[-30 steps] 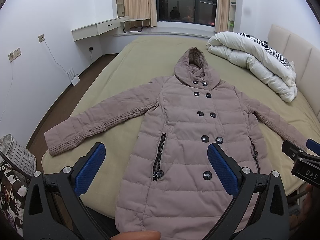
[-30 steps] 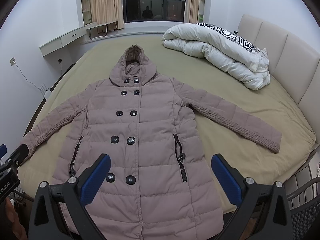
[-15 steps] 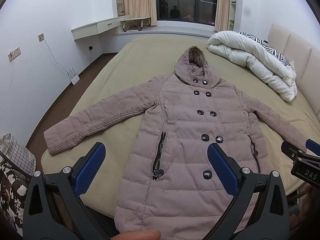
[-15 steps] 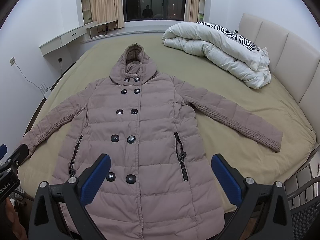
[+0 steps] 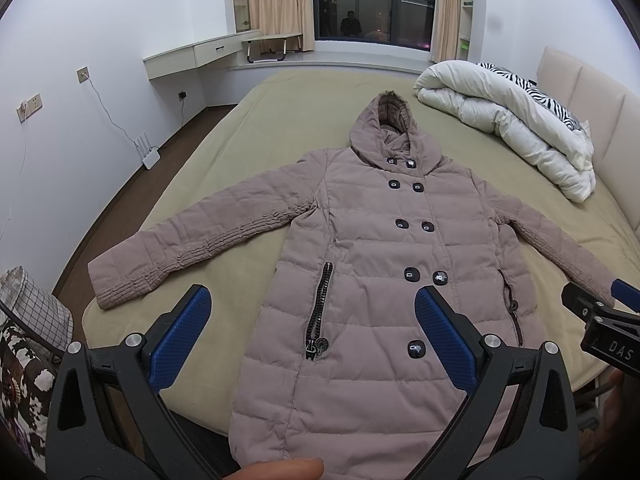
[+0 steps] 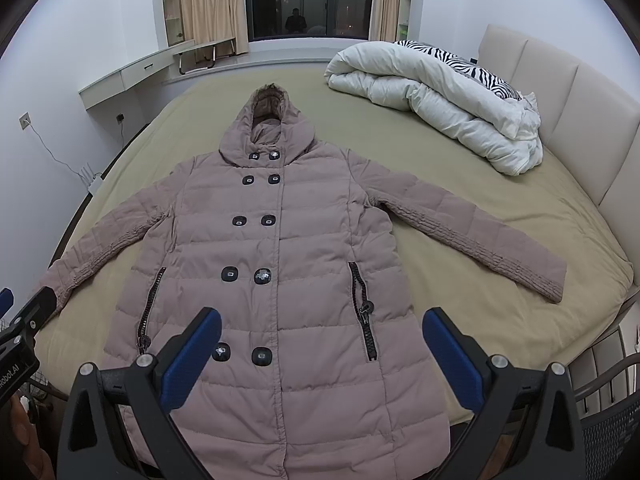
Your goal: Fold large clothes
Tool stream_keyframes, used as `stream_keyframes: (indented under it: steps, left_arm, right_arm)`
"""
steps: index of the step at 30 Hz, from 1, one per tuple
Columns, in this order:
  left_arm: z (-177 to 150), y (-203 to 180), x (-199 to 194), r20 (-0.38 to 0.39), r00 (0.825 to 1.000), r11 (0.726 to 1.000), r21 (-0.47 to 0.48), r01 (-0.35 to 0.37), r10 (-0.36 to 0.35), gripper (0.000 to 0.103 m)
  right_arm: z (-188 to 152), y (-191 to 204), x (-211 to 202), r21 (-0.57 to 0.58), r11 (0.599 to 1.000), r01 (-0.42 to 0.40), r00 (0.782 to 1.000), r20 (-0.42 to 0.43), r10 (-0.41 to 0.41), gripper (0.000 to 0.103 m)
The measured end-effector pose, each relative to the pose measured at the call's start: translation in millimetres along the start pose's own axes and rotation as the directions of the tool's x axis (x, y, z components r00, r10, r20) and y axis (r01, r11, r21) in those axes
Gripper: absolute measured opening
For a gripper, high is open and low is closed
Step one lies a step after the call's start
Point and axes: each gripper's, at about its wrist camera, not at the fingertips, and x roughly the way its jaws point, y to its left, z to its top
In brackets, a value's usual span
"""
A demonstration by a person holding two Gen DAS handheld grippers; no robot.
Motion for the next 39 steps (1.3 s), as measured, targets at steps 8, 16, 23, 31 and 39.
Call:
stream_keyframes:
  steps: [8, 16, 23, 31, 39]
  left_arm:
    - [-3.9, -0.1, 4.3, 0.004, 1.0, 1.0, 0.003, -0.011, 0.011, 0.103]
    - [-1.7, -12.1, 24.6, -0.027, 0.999, 1.0, 0.007, -0.017, 0.017, 0.103]
    - [-6.4, -14.0, 67.3, -0.123, 0.984, 0.99, -0.071, 0.12, -0.129, 0.103]
    - [-1.5, -43.8, 112.0, -0.104, 0.977, 0.983, -0.027, 0.183, -0.185, 0.103]
    - [17.0, -64.4, 153.7, -0.14, 0.955, 0.962, -0.123, 0.246, -0.262, 0.103]
  right_arm:
    - [-7.2, -1.5, 5.4, 0.001, 1.0, 0.0, 1.0, -0.004, 0.0, 0.103]
    - [-11.7, -11.8, 14.9, 0.018, 1.0, 0.002, 1.0, -0.011, -0.002, 0.103]
    - [15.1, -104.7, 55.8, 0.269, 0.959, -0.083, 0.997, 0.018, 0.081, 0.103]
    - [-43.0, -332.7, 129.3, 0.834, 0.541, -0.11, 0.993, 0.11, 0.033, 0.093]
    - [-125.7, -441.2, 171.0, 0.975, 0.145, -0.167, 0.986, 0.167, 0.008, 0.079]
